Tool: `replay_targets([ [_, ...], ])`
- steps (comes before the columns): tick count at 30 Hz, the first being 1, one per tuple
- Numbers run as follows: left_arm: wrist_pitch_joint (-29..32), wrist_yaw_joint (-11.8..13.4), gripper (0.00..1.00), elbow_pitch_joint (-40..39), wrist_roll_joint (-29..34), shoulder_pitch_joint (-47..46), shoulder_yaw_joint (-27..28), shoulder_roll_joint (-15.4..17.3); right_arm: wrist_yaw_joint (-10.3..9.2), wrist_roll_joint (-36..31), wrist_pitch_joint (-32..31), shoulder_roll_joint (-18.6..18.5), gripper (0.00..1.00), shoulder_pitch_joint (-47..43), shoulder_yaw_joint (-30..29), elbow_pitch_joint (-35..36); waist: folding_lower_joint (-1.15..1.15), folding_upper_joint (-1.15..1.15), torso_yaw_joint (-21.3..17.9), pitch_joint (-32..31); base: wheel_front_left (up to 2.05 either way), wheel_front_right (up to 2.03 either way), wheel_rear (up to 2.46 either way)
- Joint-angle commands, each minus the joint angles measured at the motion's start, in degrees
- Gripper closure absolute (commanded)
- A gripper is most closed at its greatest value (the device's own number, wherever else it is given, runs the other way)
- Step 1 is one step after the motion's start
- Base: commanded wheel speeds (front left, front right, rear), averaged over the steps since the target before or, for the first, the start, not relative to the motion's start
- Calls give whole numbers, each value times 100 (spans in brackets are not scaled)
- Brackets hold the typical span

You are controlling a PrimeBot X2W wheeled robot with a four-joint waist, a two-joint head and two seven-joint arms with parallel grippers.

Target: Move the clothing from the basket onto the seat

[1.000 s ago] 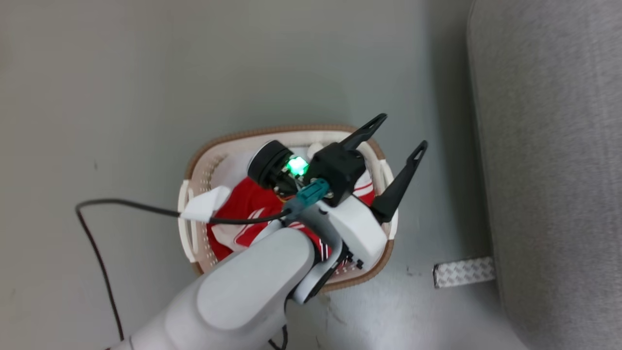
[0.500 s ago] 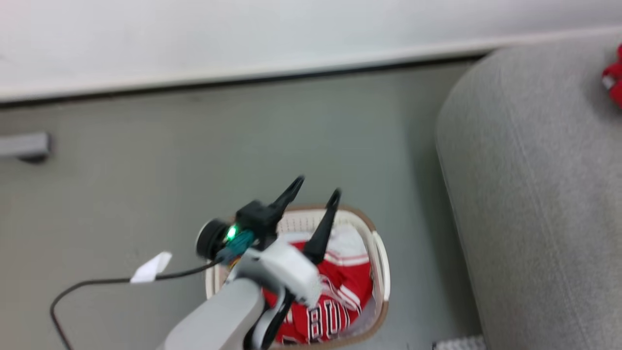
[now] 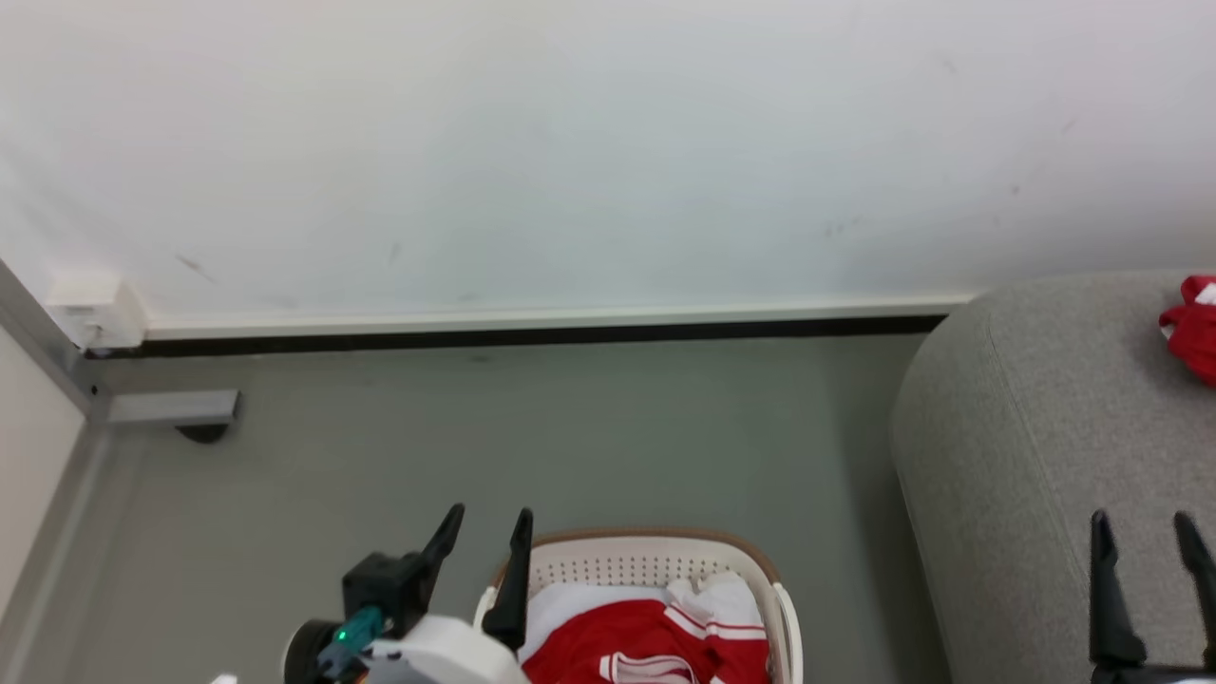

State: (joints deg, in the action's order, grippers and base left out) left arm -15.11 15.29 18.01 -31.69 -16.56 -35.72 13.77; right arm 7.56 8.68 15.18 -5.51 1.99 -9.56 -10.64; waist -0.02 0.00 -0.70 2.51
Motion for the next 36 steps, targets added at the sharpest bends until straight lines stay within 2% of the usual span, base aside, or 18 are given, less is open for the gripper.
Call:
replay_targets([
  [1,-4,-54,0,-68,160,212,167,-27,-14,-1,-6,30,0,-183,58,4,2,0,122,-227,0,0,0],
  [10,-5,-385,0,-252,929,1259,1152,-309,-14,-144,-5,244,0,-696,290,-154,2,0,60,-527,0,0,0],
  [17,-6,-731,0,-259,1388,1588,1719,-588,-14,-179,-5,260,0,-805,281,-319,2,0,32,-601,0,0,0],
  [25,-6,-1044,0,-170,1731,1661,2101,-831,-14,-64,-4,260,0,-745,331,-411,2,0,21,-581,0,0,0],
  [36,-6,-1336,0,-75,1985,1587,2380,-995,-14,-5,-4,259,0,-594,392,-352,2,0,-81,-425,0,0,0],
])
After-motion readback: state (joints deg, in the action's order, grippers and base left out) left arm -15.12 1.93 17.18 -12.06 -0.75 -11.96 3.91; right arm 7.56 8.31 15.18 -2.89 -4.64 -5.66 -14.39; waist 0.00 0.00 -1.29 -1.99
